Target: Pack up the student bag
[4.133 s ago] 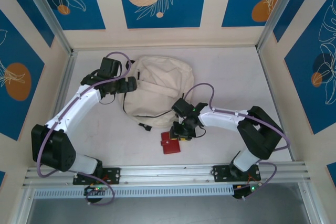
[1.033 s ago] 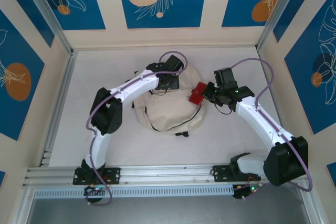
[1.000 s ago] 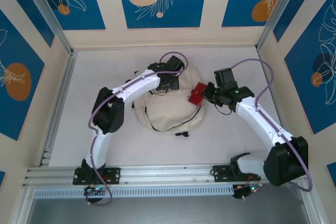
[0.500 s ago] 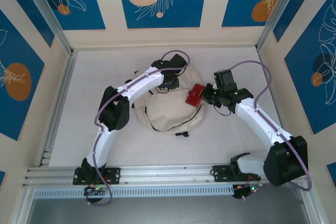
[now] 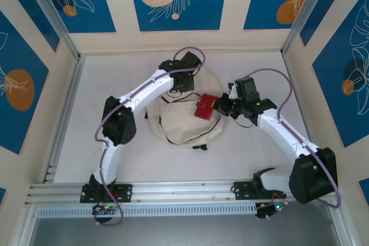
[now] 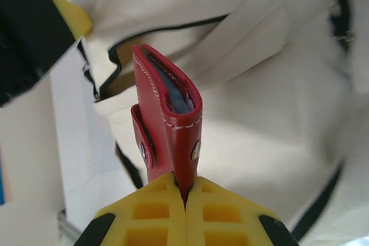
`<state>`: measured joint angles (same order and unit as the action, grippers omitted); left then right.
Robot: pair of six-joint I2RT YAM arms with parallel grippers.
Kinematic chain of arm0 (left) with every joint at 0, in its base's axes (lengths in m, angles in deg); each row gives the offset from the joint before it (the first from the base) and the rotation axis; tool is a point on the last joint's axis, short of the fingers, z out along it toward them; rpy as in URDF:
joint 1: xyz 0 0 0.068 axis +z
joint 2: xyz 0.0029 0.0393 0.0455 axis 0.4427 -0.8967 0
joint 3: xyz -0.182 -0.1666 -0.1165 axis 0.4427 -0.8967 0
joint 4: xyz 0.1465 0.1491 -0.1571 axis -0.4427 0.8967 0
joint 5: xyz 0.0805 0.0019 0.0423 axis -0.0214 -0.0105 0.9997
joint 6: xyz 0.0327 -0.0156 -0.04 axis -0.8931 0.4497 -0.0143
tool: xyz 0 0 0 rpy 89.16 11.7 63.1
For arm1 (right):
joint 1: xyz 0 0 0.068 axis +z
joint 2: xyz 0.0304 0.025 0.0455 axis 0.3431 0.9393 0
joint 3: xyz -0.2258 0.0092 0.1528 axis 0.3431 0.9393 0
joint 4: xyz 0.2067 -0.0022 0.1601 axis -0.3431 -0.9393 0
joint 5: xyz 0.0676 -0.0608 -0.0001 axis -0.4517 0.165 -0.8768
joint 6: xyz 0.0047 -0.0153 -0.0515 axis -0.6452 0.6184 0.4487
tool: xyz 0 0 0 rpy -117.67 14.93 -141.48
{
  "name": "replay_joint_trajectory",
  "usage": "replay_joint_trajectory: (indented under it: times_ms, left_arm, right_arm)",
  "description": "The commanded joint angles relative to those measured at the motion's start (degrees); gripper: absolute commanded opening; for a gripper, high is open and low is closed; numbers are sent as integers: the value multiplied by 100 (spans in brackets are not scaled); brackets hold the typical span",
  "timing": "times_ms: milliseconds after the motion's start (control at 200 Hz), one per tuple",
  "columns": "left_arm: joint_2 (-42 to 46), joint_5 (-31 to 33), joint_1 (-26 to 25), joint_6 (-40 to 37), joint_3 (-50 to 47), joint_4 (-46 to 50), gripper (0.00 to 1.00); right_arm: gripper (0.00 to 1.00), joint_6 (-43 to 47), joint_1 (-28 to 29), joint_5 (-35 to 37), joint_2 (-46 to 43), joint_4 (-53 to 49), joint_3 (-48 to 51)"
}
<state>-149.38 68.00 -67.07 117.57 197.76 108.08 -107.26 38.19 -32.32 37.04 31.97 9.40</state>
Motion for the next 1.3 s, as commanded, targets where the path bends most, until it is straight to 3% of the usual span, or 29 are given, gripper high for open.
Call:
replay_joint_trajectory:
  times_ms: [0,415,715,950,1125,1290]
  left_arm:
    - [501,-240,54,-219,-38,-281,0]
    - [597,-520,81,-289,-223,-398,0]
    - [621,-663,89,-300,-381,-503,0]
    - [581,-775,120,-248,-473,-574,0]
    - [654,-900,183,-213,-660,-645,0]
    - [741,-977,221,-192,-794,-706,1]
  right_arm:
    - [0,66,14,-912,249,486,64]
    - [0,-506,-20,-1316,1539,982,-633]
    - [0,-2140,-181,-670,1938,1992,-560]
    - [0,-3312,462,-103,2513,2875,-752]
    - [0,-4314,630,289,2792,4139,-403]
    - [0,-4611,720,571,2807,4685,-305]
